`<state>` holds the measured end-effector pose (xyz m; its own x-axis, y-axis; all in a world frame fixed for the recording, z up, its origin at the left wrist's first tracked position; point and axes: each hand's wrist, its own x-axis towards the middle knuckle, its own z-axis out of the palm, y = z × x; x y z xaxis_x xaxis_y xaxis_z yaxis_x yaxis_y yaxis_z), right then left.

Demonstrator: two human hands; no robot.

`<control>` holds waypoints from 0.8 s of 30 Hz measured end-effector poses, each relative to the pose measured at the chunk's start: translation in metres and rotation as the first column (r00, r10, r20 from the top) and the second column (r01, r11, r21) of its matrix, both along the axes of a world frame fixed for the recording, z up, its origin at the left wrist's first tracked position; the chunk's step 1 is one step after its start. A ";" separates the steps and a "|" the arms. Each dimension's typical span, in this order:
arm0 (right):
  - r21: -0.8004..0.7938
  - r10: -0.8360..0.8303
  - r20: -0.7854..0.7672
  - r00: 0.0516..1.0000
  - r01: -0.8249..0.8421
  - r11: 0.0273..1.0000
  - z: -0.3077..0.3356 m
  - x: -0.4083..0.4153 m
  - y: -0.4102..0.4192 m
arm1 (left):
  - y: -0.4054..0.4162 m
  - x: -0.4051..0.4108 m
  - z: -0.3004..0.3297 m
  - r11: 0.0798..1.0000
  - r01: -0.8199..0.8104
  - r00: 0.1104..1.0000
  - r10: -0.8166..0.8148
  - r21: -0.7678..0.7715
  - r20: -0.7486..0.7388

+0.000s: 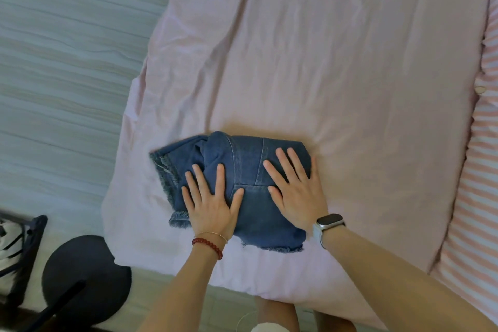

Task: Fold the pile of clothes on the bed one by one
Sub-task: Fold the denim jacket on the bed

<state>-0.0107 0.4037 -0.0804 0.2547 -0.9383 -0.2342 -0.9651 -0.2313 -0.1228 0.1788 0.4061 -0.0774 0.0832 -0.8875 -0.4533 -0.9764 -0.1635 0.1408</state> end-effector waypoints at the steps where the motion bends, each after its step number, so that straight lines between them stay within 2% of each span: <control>1: -0.011 0.007 0.008 1.000 -0.007 1.000 -0.007 -0.002 0.000 | -0.001 0.000 -0.006 1.000 0.005 1.000 -0.005 0.019 0.003; 7: -0.039 -0.005 0.064 0.998 0.007 0.999 -0.025 -0.001 -0.001 | -0.006 0.001 -0.025 0.999 -0.016 1.000 0.015 0.046 0.010; 10: -0.033 -0.002 0.117 0.993 0.006 0.999 -0.017 0.000 -0.006 | -0.005 0.004 -0.019 0.999 -0.027 0.998 0.026 -0.018 -0.061; 12: -0.032 -0.022 0.232 0.972 0.031 0.999 -0.009 -0.001 -0.004 | -0.003 0.010 -0.010 0.990 -0.120 0.987 0.110 -0.077 -0.118; 13: -0.034 -0.078 0.334 0.939 0.095 0.995 -0.003 -0.003 -0.002 | -0.003 0.014 -0.007 0.970 -0.224 0.969 0.211 -0.094 -0.131; 14: 0.006 -0.184 0.455 0.871 0.204 0.979 0.001 -0.006 0.001 | -0.004 0.017 -0.004 0.934 -0.344 0.934 0.330 -0.098 -0.135; 15: 0.119 -0.338 0.554 0.760 0.329 0.937 0.008 -0.006 0.005 | -0.006 0.020 0.000 0.891 -0.449 0.889 0.437 -0.071 -0.138; 17: 0.390 -0.635 0.638 0.435 0.530 0.754 0.020 -0.005 0.013 | -0.013 0.024 0.008 0.825 -0.566 0.809 0.556 0.004 -0.192; 19: 0.615 -0.780 0.613 0.124 0.545 0.570 0.028 -0.002 0.015 | -0.020 0.031 0.009 0.795 -0.605 0.754 0.589 0.040 -0.290; 20: 0.692 -0.806 0.592 0.018 0.500 0.520 0.031 0.000 0.013 | -0.023 0.036 0.010 0.781 -0.624 0.717 0.593 0.044 -0.365; 22: 0.770 -0.832 0.548 -0.084 0.441 0.462 0.032 0.002 0.010 | -0.027 0.043 0.013 0.754 -0.653 0.615 0.586 0.076 -0.528; 24: 0.802 -0.849 0.518 -0.104 0.404 0.440 0.034 0.003 0.009 | -0.029 0.044 0.021 0.734 -0.646 0.525 0.626 0.209 -0.576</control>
